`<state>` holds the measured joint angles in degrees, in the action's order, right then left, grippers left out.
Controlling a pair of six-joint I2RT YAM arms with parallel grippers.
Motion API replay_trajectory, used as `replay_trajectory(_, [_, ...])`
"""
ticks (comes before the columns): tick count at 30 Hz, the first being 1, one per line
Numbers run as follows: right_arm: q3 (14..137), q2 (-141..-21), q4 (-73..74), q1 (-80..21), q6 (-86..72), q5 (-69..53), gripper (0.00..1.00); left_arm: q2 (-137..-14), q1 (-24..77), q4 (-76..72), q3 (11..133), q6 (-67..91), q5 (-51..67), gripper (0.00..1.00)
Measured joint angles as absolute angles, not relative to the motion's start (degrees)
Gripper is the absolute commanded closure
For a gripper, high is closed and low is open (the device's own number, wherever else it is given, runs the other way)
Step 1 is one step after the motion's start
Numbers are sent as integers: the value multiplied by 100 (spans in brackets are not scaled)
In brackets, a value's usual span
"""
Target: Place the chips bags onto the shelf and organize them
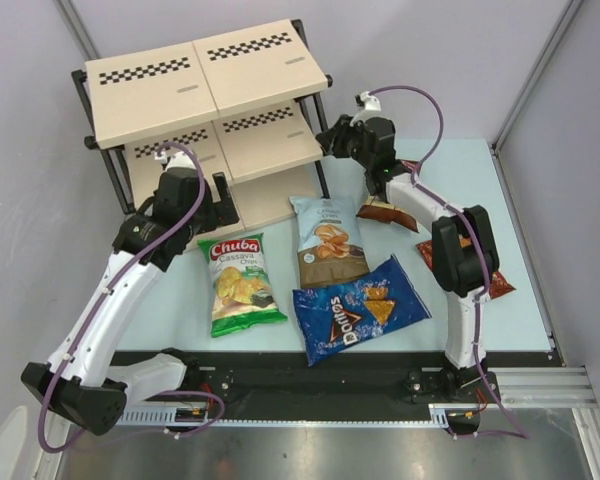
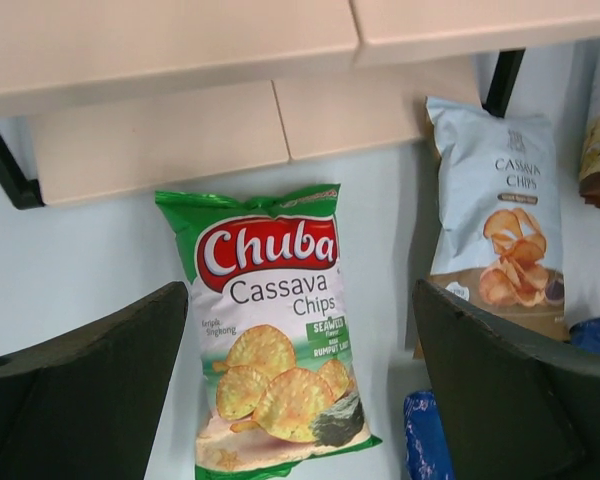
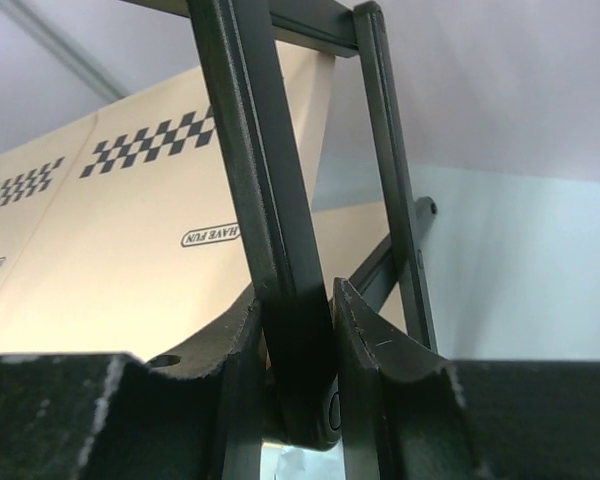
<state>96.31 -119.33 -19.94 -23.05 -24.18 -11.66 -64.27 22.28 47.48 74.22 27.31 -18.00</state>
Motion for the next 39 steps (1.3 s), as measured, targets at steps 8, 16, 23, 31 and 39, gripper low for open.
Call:
replay_trajectory(8, [9030, -11218, -1409, -1870, -2344, -768, 100, -6252, 2027, 4335, 7286, 2744, -1715, 0])
replay_trajectory(16, [8350, -10359, -711, -1769, -2344, -209, 100, -6440, 1951, 4066, 7286, 2744, -1619, 1])
replay_trajectory(23, [7865, -9732, -233, -1769, -2447, 217, 100, -6613, 1896, 3992, 7286, 2749, -1632, 0])
replay_trajectory(31, [7636, -9325, 204, -1575, -2552, 572, 100, -6639, 1789, 3983, 7286, 2799, -1898, 0])
replay_trajectory(39, [7596, -9168, 464, -1260, -2508, 711, 100, -6796, 1747, 3863, 7286, 2823, -2043, 0])
